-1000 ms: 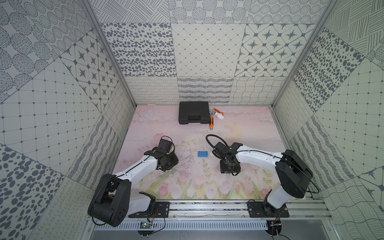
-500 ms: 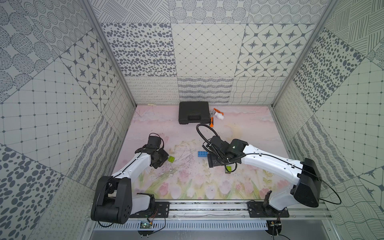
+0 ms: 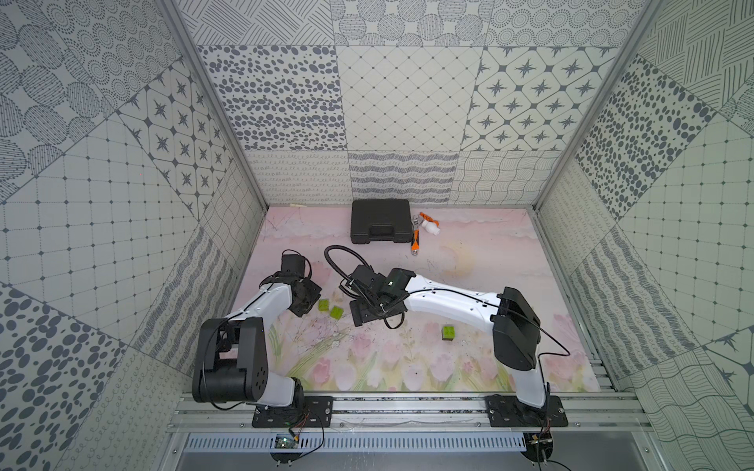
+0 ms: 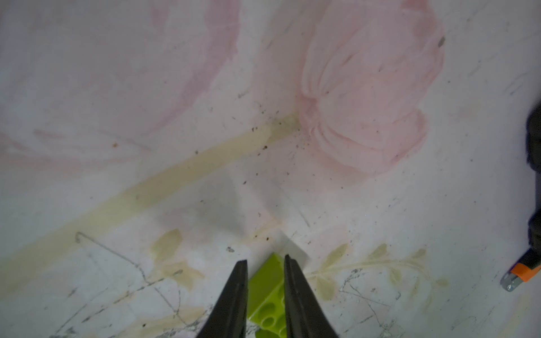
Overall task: Assemble the number 4 with lego
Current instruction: Move the lego brick at the center of the board.
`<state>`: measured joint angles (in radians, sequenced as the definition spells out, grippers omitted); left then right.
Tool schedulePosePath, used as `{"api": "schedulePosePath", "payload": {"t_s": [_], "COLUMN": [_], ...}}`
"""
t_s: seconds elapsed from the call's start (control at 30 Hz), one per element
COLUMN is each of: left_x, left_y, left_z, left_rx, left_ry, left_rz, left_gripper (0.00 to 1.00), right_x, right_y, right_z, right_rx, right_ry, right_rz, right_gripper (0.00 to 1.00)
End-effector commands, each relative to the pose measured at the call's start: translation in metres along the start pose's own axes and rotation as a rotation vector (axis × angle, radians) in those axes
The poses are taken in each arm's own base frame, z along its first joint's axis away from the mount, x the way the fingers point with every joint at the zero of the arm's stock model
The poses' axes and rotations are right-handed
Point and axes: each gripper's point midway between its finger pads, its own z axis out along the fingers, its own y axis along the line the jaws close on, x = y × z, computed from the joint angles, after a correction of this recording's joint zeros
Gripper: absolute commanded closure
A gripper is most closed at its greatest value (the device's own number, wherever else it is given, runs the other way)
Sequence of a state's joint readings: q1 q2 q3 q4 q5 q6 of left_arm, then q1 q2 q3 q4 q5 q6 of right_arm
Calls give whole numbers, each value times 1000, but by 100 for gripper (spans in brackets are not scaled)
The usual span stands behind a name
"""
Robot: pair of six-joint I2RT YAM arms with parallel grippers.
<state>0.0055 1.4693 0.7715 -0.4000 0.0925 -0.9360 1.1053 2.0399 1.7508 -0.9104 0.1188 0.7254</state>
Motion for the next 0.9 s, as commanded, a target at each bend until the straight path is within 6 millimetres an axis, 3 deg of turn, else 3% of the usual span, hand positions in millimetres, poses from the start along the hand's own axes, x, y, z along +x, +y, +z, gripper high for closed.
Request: {"api": "schedulePosePath", "payload": {"t_s": [0.0,0.13,0.37,0.5,0.87], "left_x": [7,28,70,92,125], "left_y": [4,14,15,28,57], "left_z": [16,28,45,40,14], "left_rx": [-6,5,41,10,-9], "left_ry": [49,101,207,241,278], "left_rz": [-29,-35,23,23,-2], "left_gripper": [78,79,83,85,86], "right_x": [-7,-7,-3,-2,3], "right_y": [9,15,15,13,18], "right_z": [1,9,19,21,27], "right_rx": [-6,-11,-10,-1,-6], "right_ry": [0,16,36,41,64], "right_rz": [19,28,45,53,45], "right_gripper": [7,7,7,8,8]}}
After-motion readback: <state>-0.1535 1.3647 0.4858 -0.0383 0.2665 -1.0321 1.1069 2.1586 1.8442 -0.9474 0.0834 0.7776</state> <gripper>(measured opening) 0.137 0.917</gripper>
